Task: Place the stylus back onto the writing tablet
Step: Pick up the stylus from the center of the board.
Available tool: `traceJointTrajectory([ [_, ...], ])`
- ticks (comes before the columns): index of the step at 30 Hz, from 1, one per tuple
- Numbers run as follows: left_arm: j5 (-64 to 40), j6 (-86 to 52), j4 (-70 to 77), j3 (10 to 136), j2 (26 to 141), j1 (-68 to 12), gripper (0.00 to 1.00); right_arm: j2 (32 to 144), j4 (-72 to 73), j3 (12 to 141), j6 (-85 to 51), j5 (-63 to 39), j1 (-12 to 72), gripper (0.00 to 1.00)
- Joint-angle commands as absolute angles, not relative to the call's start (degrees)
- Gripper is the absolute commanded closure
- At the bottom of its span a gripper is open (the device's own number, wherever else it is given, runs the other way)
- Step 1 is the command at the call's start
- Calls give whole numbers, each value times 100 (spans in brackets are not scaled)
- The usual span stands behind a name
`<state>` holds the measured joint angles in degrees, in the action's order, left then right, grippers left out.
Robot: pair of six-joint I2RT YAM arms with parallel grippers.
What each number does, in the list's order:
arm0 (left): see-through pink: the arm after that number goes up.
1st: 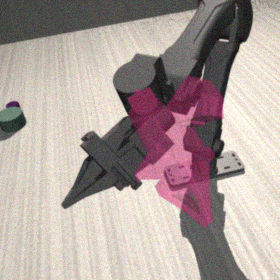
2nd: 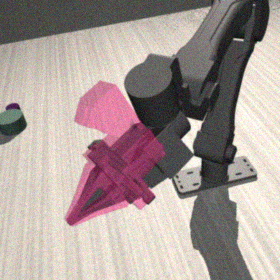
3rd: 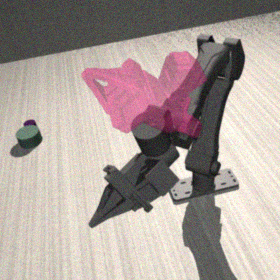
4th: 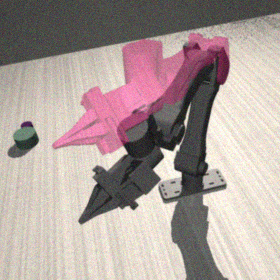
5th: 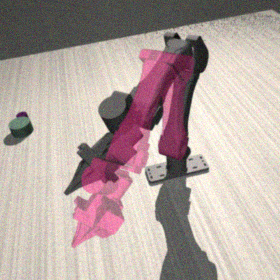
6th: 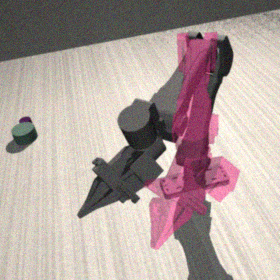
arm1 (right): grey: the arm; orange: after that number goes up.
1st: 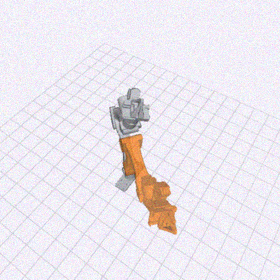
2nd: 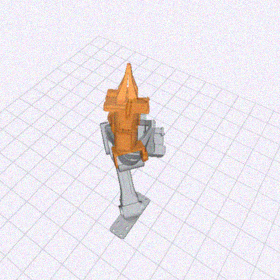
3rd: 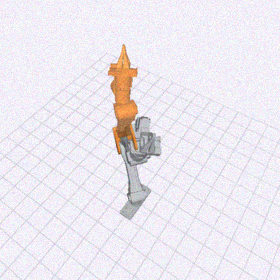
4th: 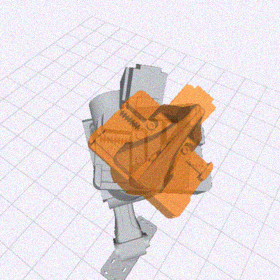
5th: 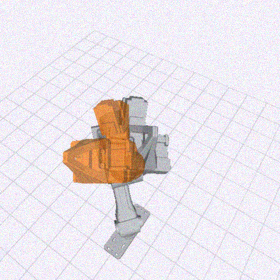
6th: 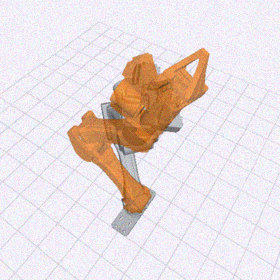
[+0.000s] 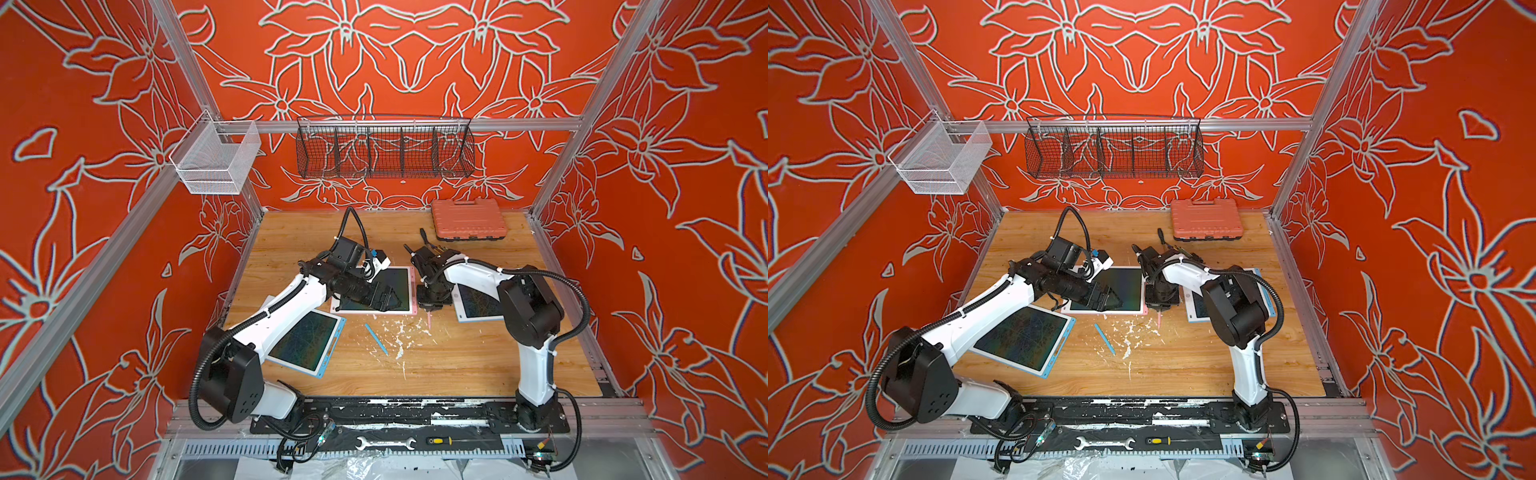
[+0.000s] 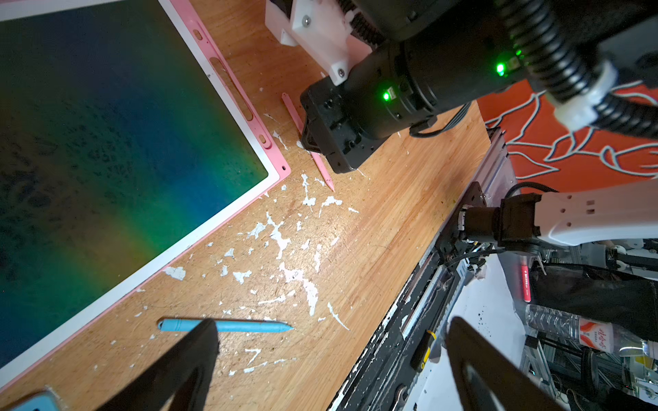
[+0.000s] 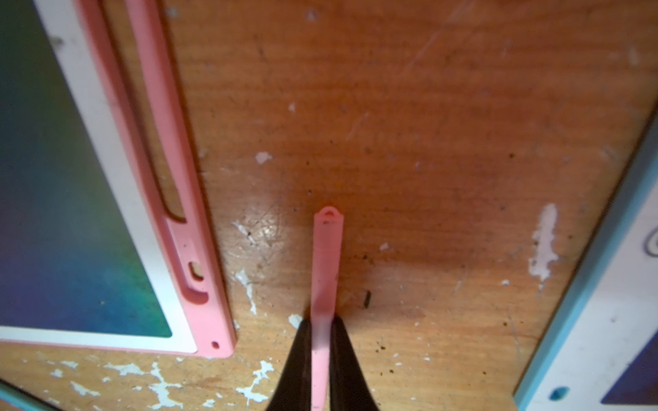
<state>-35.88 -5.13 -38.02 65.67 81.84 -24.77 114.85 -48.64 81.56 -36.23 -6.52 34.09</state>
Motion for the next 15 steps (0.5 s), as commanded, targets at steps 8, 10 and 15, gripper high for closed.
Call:
traceJointTrajectory([
  [8, -3606, -430, -3788, 6513, 8179, -2514, 3, 11516, -5054, 8341, -3686, -626, 3424, 88],
  [10, -3604, -431, -3796, 6520, 8186, -2514, 3, 11531, -5050, 8337, -3690, -635, 3426, 88],
  [15, -3590, -422, -3797, 6513, 8178, -2514, 3, 11591, -5014, 8297, -3693, -677, 3423, 88],
])
